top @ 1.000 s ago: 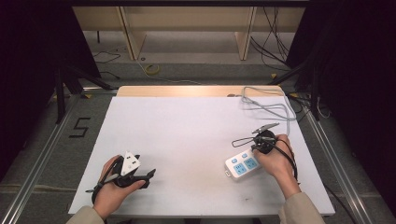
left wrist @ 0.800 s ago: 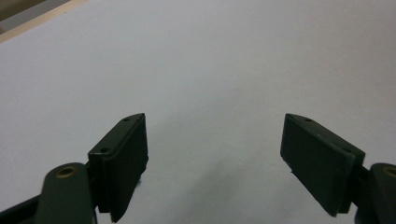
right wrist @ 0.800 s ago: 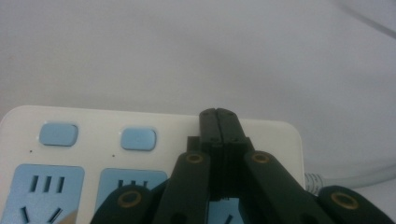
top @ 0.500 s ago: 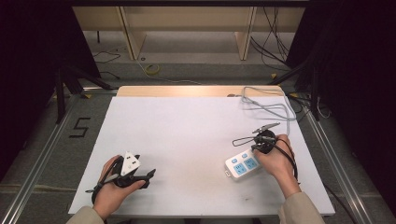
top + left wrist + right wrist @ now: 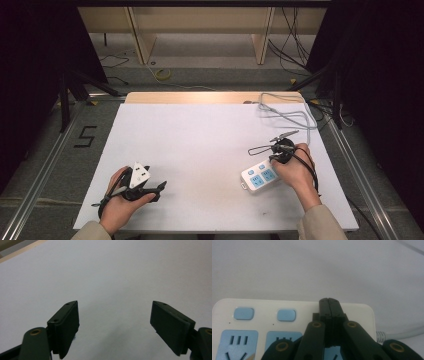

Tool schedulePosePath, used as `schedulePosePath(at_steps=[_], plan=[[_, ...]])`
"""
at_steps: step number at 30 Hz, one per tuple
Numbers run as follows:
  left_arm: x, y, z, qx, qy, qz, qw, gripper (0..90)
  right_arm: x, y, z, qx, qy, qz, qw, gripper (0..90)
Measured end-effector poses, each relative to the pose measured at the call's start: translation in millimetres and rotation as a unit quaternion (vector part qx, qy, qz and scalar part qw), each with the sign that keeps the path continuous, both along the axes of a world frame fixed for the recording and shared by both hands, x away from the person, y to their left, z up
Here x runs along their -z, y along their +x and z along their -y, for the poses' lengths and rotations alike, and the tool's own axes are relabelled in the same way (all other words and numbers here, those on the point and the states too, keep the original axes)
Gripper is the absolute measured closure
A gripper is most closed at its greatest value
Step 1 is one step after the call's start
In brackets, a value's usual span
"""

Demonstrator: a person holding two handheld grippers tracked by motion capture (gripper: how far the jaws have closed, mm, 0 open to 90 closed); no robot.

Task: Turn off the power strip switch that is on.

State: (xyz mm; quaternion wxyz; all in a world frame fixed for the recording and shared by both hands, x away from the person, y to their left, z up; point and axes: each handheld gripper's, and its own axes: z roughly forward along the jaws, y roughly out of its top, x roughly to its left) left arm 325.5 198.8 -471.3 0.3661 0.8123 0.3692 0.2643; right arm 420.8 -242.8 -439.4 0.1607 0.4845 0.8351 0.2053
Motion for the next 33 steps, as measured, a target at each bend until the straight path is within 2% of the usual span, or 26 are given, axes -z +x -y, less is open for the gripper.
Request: schedulePosePath(at_steps=[5,11,33], plan=[[0.3,-0.1,0.2,-0.001,0.0,-0.001,1.0,22.8,0.7,1.6,0.6,0.001,0.001,-0.005,1.0,90.0],[0.3,-0.1,0.3,-0.001,0.0,0.0,1.0,22.8,0.5,1.5,-1.4,0.002,-0.005,-0.004,1.0,90.0],[0.1,0.3,-0.4,0.0,-0.001,0.001,1.0,22.8,0.4,0.8,-0.3,0.002,0.0,-0.002,1.0,90.0]])
